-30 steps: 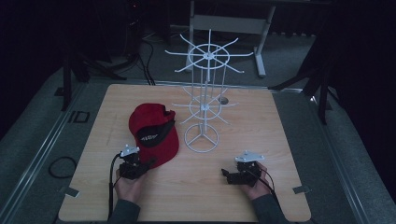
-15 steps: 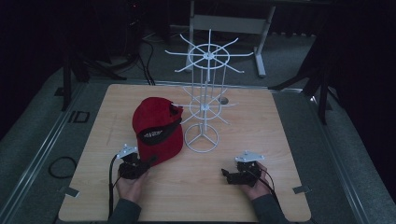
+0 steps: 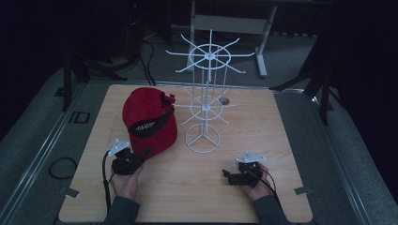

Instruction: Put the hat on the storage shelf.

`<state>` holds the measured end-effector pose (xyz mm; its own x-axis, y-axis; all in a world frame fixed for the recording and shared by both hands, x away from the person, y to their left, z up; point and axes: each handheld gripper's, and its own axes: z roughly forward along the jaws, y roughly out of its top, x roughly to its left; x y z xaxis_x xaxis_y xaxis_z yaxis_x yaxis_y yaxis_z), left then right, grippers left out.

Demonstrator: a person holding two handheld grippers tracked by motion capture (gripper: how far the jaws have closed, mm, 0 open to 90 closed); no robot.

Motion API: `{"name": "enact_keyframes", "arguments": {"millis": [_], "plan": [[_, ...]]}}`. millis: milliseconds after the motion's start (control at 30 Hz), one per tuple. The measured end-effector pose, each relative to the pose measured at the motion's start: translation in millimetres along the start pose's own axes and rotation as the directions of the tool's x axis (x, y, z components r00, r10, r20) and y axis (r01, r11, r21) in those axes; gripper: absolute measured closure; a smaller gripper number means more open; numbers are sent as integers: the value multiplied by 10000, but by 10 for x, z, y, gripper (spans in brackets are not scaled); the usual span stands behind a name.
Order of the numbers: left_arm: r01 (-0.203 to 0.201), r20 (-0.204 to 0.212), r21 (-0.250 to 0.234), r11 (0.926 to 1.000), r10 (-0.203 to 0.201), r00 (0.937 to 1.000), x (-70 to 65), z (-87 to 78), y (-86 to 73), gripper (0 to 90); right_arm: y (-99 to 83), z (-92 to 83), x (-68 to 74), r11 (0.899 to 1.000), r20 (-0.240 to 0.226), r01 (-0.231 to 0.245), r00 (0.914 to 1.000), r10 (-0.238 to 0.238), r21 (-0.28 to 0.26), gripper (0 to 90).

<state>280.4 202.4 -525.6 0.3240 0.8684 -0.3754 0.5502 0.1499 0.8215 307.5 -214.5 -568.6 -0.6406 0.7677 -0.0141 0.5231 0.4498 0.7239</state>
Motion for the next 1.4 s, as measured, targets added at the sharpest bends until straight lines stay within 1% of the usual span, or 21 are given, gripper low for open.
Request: {"name": "enact_keyframes", "arguments": {"millis": [67, 167, 333, 467, 667, 867, 1033, 1200, 1267, 1400], "plan": [[-12, -139, -81, 10000, 11, 9999, 12, -13, 25, 858, 0, 0, 0, 10000, 0, -6, 10000, 6, 1, 165], [65, -236, -191, 9998, -69, 9997, 33, -36, 60, 858, 0, 0, 1, 10000, -1, -10, 10000, 10, 0, 165], [107, -287, -557, 9984, -123, 9995, 64, -95, 141, 858, 0, 0, 1, 10000, 1, -8, 10000, 8, 0, 165], [111, -379, -900, 9959, -145, 9992, 78, -149, 217, 857, 0, 0, 1, 10000, 0, -6, 10000, 6, 0, 165], [107, -491, -1174, 9930, -165, 9987, 84, -210, 304, 857, 0, 0, 0, 10000, -2, -6, 10000, 6, -2, 165], [-2, -572, -1555, 9878, -88, 9983, 50, -244, 378, 857, 0, 0, 1, 10000, -2, -11, 10000, 11, 0, 165], [-128, -531, -1674, 9858, 40, 9986, 11, -242, 439, 857, 0, 0, 1, 10000, -5, -14, 10000, 14, 0, 165], [-141, -484, -1882, 9820, 51, 9988, -28, -235, 487, 857, 1, 0, 3, 10000, -3, -41, 10000, 41, -2, 165], [-116, -456, -2022, 9793, 24, 9990, -44, -231, 511, 857, 1, 0, 3, 10000, -2, -42, 10000, 42, -5, 165], [-200, -456, -2166, 9761, 104, 9989, -89, -207, 580, 857, 1, 0, 3, 10000, -4, -37, 10000, 37, 1, 165]]}}
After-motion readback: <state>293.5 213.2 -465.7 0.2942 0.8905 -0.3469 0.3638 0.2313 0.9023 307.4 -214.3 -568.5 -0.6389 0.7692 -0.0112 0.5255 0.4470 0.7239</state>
